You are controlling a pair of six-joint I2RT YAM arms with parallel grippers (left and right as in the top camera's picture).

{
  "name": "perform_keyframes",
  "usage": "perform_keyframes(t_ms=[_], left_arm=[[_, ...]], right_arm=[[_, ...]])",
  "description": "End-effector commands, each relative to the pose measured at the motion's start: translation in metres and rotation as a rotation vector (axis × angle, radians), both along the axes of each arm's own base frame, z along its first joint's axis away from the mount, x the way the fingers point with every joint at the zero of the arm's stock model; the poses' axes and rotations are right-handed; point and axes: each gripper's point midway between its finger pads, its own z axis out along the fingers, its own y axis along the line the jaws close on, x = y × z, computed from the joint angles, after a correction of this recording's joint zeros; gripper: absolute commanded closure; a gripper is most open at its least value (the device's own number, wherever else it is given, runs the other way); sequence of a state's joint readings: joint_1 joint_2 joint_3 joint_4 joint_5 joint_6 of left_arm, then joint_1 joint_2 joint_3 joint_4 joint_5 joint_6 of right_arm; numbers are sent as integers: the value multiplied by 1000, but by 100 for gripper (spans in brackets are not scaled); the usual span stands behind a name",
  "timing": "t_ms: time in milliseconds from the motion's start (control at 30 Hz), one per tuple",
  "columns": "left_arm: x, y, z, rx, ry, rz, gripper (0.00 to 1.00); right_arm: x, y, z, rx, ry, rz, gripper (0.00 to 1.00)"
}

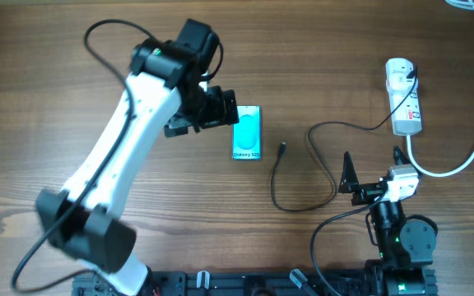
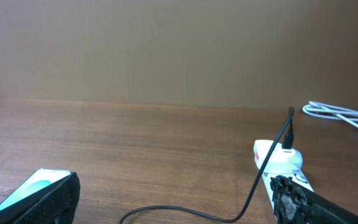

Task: Plug charger to phone and switch on socket
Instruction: 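Lower the left gripper over the phone and close on it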

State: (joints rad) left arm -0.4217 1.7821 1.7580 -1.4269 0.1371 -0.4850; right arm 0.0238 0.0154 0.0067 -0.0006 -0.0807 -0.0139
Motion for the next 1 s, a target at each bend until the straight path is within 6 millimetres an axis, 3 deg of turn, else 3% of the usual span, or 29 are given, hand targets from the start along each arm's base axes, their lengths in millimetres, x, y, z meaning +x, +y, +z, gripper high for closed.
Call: perform_keyframes(t_ms=[0,133,233,367,567,800,967], left_arm=[[23,-14,-23,-11,13,17,0],[43,-53,-15,-201,-51,-18,0],[47,-49,-40,-71,-48,-3,0],[42,-69,-91,-11,41,-29,0],[47,-84,-123,8,50,-58,0],[57,-68,-149,164,3,-94,0],[56,-79,-161,107,31,-119,0]], right_arm=[[0,-1,2,-12,-10,-10,0],[0,-1,2,-12,-10,-10,0],[0,-1,2,-12,-10,-10,0],[0,-1,2,-12,-10,-10,0],[0,-1,2,-12,-10,-10,0],[0,-1,2,-12,-10,-10,0],[0,-1,2,-12,-10,-10,0]])
